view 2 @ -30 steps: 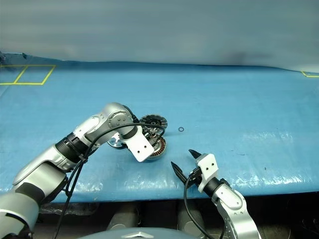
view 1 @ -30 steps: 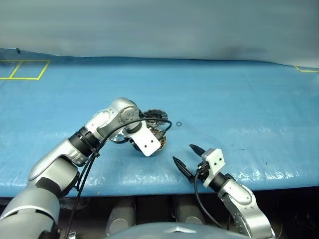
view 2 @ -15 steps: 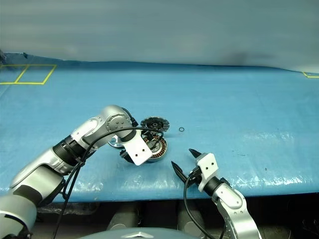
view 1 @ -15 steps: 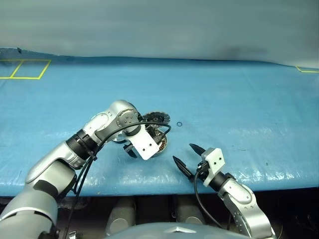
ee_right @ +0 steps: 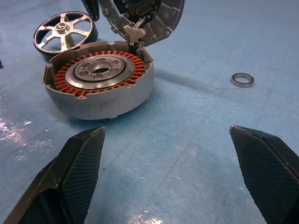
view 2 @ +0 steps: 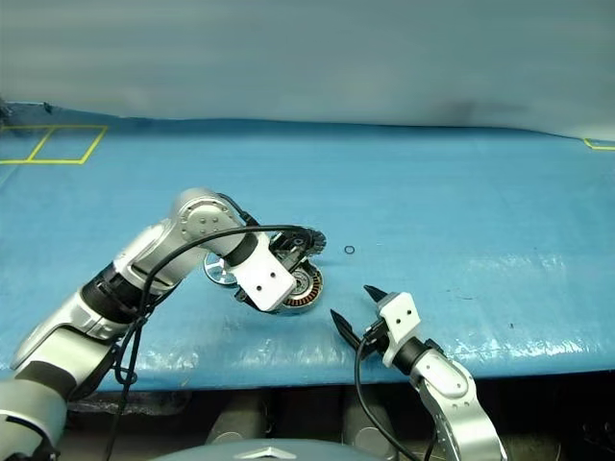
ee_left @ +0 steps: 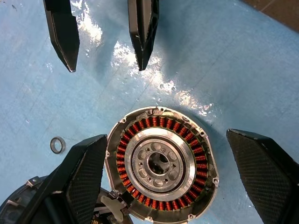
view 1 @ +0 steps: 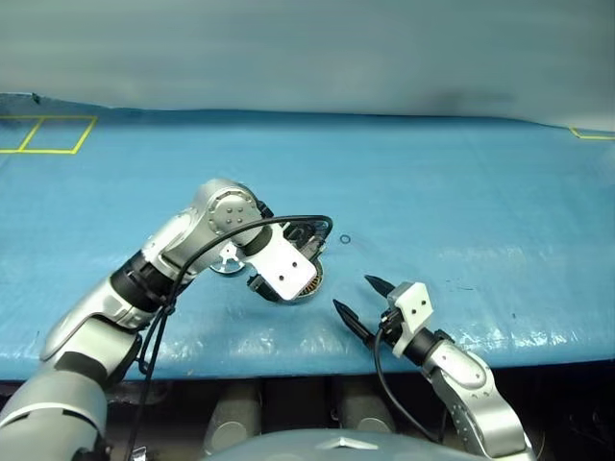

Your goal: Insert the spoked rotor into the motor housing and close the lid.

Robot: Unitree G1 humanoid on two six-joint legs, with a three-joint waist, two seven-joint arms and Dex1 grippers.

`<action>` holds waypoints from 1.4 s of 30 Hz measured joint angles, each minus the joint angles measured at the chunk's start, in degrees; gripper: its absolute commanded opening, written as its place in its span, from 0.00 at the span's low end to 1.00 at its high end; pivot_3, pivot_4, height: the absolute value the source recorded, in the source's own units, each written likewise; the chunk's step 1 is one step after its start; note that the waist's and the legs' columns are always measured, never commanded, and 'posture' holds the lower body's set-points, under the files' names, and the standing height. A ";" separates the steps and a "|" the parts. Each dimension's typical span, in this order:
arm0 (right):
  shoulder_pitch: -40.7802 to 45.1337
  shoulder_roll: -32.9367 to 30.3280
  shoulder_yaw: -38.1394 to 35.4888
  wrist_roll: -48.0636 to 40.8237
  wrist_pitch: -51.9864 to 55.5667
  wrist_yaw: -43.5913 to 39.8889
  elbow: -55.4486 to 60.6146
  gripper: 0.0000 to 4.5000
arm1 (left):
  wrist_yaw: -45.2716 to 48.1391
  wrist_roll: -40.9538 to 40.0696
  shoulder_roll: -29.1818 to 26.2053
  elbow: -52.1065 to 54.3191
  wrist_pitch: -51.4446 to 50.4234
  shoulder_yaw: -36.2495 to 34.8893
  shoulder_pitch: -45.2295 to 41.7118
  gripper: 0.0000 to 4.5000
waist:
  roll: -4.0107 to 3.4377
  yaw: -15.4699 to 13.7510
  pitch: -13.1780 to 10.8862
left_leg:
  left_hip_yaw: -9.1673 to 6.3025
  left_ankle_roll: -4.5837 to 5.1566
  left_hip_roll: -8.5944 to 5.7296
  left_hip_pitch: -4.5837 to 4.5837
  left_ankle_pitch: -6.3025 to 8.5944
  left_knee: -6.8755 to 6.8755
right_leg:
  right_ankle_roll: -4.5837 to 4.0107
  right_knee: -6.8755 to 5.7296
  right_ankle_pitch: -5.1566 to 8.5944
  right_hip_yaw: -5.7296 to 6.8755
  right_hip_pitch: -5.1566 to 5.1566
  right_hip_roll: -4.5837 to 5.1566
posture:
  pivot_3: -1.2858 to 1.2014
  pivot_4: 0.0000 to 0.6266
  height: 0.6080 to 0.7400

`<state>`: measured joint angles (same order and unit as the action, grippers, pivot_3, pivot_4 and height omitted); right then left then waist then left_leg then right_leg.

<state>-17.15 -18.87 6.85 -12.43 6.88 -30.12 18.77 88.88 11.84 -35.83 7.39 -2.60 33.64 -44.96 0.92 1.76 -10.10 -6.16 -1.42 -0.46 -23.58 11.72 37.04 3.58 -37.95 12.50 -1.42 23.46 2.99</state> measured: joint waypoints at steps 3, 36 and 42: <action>0.18 -0.10 -0.01 -0.14 0.16 -0.02 0.00 1.00 | -0.51 -3.73 -1.21 2.54 -4.54 -3.17 3.02 0.99 | 0.00 0.00 0.00 | 0.00 0.00 0.00 0.00 0.00 0.00 | 0.00 0.01 0.00 -0.01 0.00 0.00 | 0.52 0.24 1.00; 24.47 8.39 -0.11 8.62 16.52 16.27 -14.63 1.00 | -46.44 -22.88 13.64 16.56 -0.73 -32.01 61.06 0.99 | -0.22 -0.50 0.12 | 0.24 -0.02 -0.01 0.05 0.01 -0.13 | -0.07 0.06 -0.01 0.01 0.10 0.23 | 0.52 0.24 1.00; 30.27 10.65 -0.19 9.53 19.78 19.03 -19.55 1.00 | -48.95 -23.28 15.00 15.20 1.29 -31.89 62.33 0.99 | -0.24 -0.36 0.13 | 0.25 -0.02 -0.01 0.05 0.01 -0.12 | -0.06 0.08 -0.01 0.01 0.10 0.22 | 0.52 0.24 1.00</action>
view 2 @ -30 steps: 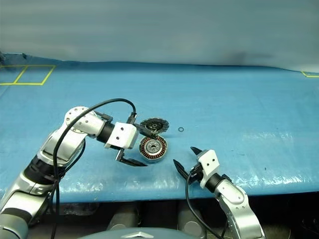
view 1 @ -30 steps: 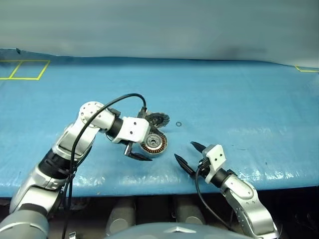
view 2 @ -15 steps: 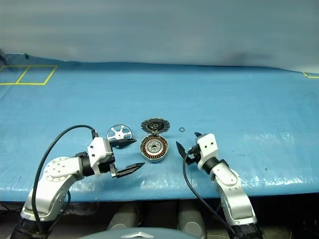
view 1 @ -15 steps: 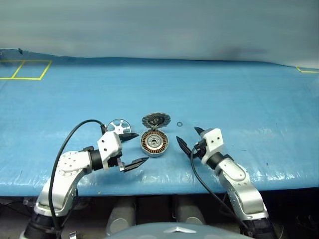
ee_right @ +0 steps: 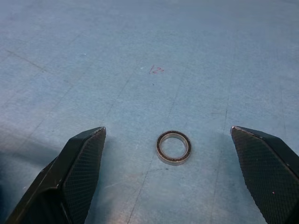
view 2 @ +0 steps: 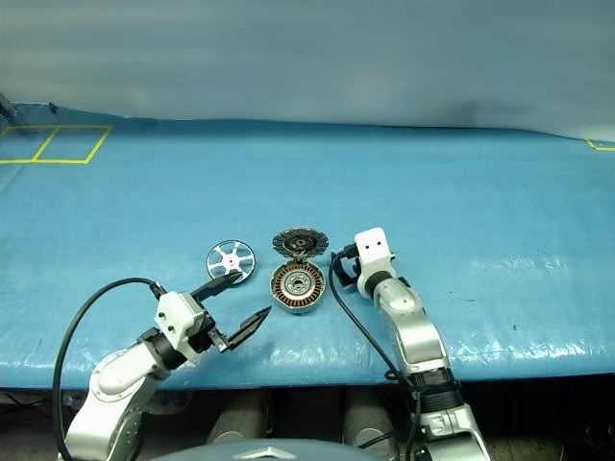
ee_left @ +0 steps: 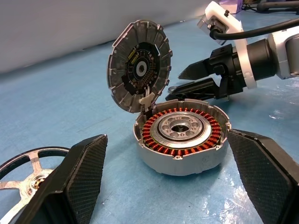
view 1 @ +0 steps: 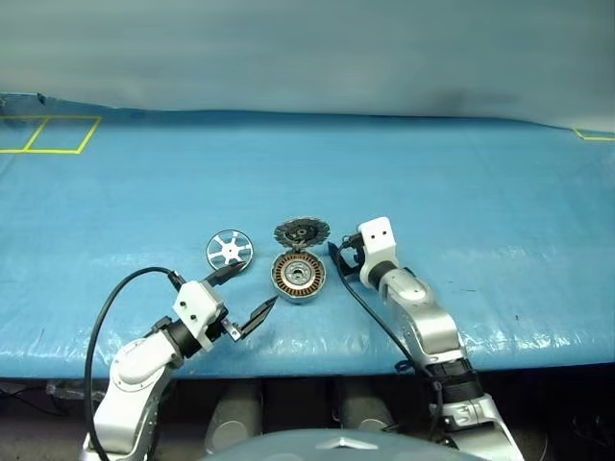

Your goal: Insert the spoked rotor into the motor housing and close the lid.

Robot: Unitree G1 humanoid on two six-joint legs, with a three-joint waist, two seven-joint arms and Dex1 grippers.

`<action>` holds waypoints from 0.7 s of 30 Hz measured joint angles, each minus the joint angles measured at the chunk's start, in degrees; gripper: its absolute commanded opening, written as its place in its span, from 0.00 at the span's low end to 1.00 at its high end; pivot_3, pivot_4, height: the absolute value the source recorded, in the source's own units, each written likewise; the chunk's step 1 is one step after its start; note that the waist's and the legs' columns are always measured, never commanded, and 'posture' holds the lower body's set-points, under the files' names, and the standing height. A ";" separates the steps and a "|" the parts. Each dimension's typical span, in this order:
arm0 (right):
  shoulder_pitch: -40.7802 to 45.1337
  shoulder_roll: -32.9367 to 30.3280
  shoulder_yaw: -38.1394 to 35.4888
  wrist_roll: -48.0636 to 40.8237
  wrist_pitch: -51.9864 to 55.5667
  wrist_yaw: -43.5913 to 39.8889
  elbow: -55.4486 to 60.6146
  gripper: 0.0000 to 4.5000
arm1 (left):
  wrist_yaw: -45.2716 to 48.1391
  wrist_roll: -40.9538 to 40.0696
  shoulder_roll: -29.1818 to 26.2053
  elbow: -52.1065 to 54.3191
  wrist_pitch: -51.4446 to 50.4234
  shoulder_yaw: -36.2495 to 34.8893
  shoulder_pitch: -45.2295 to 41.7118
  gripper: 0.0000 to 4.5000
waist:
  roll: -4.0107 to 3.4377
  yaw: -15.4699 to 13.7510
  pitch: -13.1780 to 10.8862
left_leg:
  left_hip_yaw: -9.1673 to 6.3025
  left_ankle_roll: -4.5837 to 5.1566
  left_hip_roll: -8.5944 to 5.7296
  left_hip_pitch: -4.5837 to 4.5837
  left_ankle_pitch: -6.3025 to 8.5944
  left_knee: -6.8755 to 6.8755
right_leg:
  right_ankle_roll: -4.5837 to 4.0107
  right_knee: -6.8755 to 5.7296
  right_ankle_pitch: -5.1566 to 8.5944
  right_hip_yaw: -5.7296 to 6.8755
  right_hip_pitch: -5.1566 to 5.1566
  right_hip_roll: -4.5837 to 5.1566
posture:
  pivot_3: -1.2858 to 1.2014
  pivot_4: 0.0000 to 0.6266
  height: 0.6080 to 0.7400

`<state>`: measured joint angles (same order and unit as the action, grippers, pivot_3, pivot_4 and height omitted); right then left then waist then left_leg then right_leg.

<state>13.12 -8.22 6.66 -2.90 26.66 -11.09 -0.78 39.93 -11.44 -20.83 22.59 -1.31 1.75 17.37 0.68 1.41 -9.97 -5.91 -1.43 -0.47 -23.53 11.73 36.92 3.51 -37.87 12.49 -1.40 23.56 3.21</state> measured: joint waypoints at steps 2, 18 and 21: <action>0.57 0.21 -0.28 0.21 0.16 0.36 -1.14 1.00 | 0.11 -0.46 -0.13 0.00 -0.55 0.11 0.04 0.99 | -0.01 0.02 0.00 | 0.01 0.00 0.00 0.00 0.00 -0.03 | 0.00 0.00 0.00 0.00 0.02 0.00 | 0.52 0.24 1.00; -1.56 2.72 -2.70 -0.61 2.20 2.73 0.17 0.16 | 0.18 -2.68 -1.35 -0.01 -2.02 1.12 -0.46 1.00 | -0.13 0.33 0.48 | -0.02 -0.01 0.03 0.07 0.01 -0.10 | -0.01 0.07 0.02 0.01 -0.05 0.00 | 0.52 0.24 1.00; -3.59 2.66 -2.44 -0.50 2.66 2.69 2.77 0.16 | 0.15 -2.72 -1.49 -0.02 -2.08 1.15 -0.50 1.00 | -0.15 0.27 0.50 | -0.02 -0.01 0.02 0.06 0.02 -0.17 | -0.03 0.12 0.04 0.01 -0.03 0.01 | 0.52 0.24 1.00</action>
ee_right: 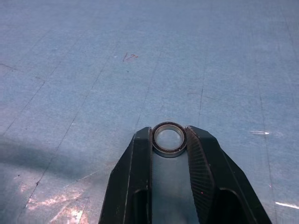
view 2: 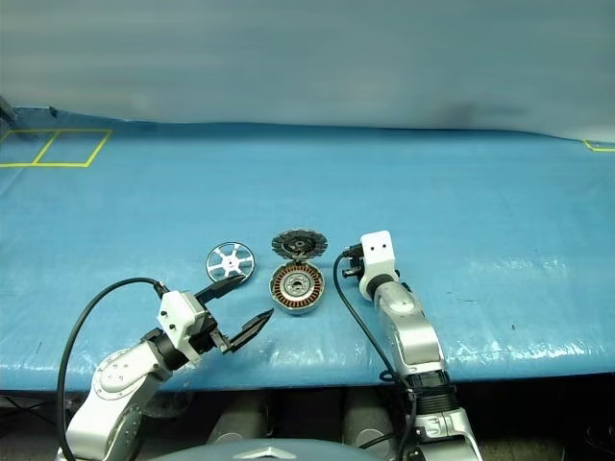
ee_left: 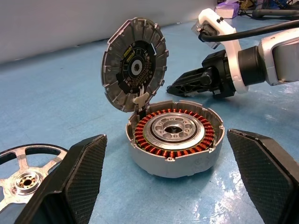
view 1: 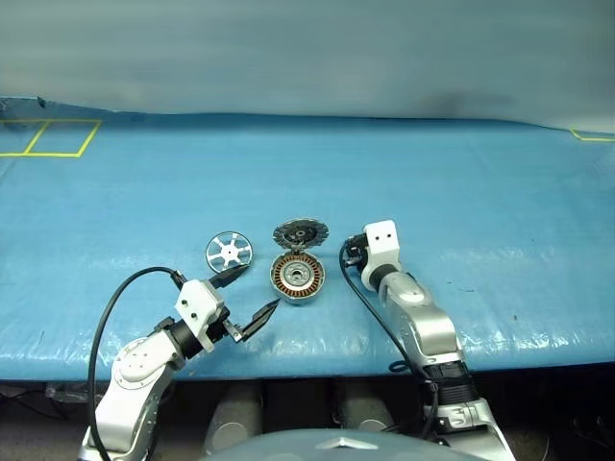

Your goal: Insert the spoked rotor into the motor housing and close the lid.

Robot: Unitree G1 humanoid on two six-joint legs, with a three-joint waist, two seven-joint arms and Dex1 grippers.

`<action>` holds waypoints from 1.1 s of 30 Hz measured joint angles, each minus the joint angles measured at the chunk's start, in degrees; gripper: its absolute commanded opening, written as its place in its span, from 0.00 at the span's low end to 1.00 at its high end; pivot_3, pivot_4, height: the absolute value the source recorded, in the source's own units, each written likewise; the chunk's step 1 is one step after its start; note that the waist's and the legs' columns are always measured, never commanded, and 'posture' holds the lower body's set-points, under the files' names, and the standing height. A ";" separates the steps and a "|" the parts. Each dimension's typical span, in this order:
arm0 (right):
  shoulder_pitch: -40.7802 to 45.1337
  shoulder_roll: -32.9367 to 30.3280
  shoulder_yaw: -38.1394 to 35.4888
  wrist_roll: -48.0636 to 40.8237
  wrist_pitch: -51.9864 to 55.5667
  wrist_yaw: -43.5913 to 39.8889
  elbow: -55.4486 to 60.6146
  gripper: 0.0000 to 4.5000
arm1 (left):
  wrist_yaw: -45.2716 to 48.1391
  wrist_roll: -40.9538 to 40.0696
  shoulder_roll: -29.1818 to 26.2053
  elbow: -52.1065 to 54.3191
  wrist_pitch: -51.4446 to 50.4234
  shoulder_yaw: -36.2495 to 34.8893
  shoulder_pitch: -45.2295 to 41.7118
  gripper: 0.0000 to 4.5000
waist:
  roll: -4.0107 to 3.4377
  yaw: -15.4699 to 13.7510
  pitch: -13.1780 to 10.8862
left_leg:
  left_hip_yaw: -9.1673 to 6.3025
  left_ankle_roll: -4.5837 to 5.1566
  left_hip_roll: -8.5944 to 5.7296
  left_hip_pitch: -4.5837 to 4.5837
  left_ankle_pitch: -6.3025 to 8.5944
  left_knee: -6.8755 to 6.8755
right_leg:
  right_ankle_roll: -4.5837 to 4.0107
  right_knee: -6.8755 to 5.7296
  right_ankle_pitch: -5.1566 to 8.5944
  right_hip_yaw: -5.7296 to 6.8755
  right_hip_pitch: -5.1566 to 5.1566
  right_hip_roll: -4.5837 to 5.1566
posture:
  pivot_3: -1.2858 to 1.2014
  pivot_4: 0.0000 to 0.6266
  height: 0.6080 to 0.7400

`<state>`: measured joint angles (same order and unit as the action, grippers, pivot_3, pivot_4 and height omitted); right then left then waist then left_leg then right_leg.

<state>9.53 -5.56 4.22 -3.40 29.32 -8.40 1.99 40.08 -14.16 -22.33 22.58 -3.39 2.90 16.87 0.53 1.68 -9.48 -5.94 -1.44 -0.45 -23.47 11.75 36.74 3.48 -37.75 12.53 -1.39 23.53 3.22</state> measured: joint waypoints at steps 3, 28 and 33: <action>-2.10 -0.86 0.58 0.08 1.22 -0.37 3.22 0.16 | -0.15 0.03 -0.02 0.00 0.00 0.04 -0.06 1.00 | 0.00 0.02 0.00 | 0.01 0.00 -0.01 0.00 0.00 -0.15 | -0.03 0.05 0.03 0.00 0.04 0.03 | 0.52 0.24 1.00; -3.79 -14.45 12.90 -5.63 18.32 -15.62 31.28 0.16 | -1.51 2.34 -0.31 -3.45 3.70 0.97 0.72 1.00 | -0.02 0.26 -0.07 | -0.03 0.02 0.00 -0.14 0.00 -0.87 | 0.00 0.83 0.03 0.20 0.12 0.08 | 0.52 0.24 1.00; -2.35 -12.95 16.41 -5.02 16.91 -16.14 27.22 0.16 | -2.11 2.65 0.23 -4.69 5.39 0.97 1.55 1.00 | -0.03 0.25 -0.07 | -0.03 0.02 0.00 -0.14 0.00 -0.86 | 0.00 0.82 0.03 0.22 0.11 0.08 | 0.52 0.24 1.00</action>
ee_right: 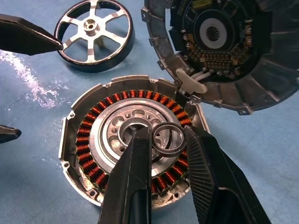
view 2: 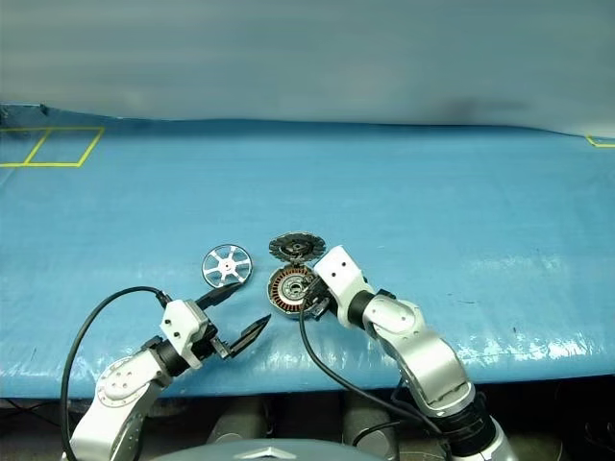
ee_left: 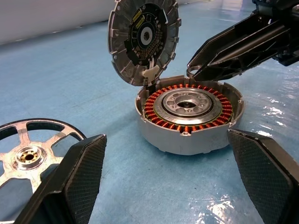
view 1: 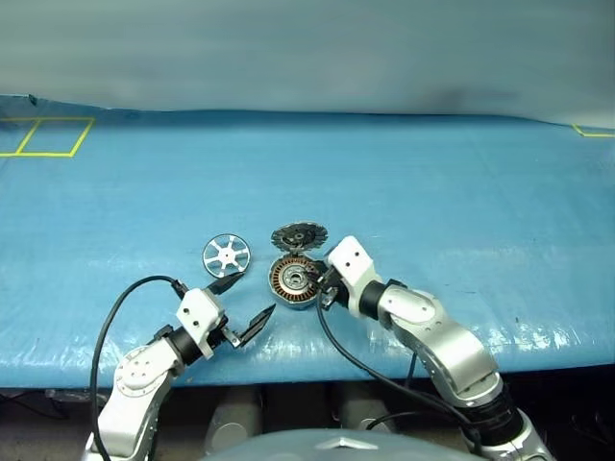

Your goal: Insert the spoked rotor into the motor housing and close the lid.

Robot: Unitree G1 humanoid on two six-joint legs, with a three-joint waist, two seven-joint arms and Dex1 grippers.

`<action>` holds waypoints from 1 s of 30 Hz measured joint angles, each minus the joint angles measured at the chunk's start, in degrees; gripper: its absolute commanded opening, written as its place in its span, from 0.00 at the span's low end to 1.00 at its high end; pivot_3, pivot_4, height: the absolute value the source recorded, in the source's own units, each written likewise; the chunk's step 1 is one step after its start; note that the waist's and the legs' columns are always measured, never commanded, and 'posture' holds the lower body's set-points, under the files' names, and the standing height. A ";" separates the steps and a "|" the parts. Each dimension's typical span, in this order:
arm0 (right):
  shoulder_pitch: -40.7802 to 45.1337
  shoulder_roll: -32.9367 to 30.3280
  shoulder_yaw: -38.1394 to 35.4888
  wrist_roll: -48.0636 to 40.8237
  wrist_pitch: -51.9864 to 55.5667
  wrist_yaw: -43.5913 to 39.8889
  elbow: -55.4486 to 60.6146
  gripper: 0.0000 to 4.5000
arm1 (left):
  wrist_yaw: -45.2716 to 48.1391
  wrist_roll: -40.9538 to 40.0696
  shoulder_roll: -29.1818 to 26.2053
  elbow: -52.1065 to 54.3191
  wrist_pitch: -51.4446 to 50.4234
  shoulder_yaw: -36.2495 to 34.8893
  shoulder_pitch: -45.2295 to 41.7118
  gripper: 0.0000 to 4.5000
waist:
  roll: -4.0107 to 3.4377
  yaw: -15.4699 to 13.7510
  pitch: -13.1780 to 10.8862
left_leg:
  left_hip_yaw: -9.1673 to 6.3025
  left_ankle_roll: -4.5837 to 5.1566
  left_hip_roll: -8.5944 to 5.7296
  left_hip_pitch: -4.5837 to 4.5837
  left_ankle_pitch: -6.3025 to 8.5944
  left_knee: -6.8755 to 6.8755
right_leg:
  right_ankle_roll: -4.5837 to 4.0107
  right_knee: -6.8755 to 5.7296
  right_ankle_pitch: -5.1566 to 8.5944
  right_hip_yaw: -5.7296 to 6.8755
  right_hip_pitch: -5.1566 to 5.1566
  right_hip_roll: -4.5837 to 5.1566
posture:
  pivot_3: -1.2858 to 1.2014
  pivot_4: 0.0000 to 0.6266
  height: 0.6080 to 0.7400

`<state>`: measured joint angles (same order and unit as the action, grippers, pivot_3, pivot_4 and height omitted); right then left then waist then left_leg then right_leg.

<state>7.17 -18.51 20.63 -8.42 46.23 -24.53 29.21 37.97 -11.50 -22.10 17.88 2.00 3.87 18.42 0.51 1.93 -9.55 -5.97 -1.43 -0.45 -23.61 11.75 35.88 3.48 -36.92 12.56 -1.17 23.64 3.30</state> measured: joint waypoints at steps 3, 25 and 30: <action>0.57 0.61 1.13 -0.03 -0.77 -0.65 -1.23 0.16 | -0.21 -0.02 0.09 -0.13 0.24 0.00 0.08 1.00 | 0.00 -0.01 0.00 | -0.01 0.00 0.00 0.02 0.00 0.03 | 0.00 -0.01 0.00 0.01 -0.03 0.00 | 0.52 0.24 1.00; 1.67 3.47 1.71 0.08 -3.25 -1.27 -6.53 0.16 | 0.04 -0.41 0.49 -1.53 1.17 0.76 0.02 1.00 | 0.00 0.06 0.01 | -0.02 0.00 0.00 0.05 0.00 0.04 | 0.01 -0.03 -0.01 0.01 -0.06 -0.01 | 0.52 0.24 1.00; 1.32 2.94 1.38 -0.03 -3.23 -1.45 -6.15 0.16 | 0.02 -0.41 0.56 -2.07 1.17 0.82 -0.16 1.00 | 0.00 0.04 0.01 | -0.02 0.00 0.00 0.04 0.00 0.04 | 0.01 -0.03 -0.01 0.01 -0.06 -0.01 | 0.52 0.24 1.00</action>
<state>8.50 -15.57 22.01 -8.45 43.01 -25.99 23.05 37.99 -11.91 -21.54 15.81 3.17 4.69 18.26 0.50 1.97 -9.54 -5.99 -1.43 -0.45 -23.57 11.75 35.92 3.49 -36.96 12.55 -1.16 23.58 3.29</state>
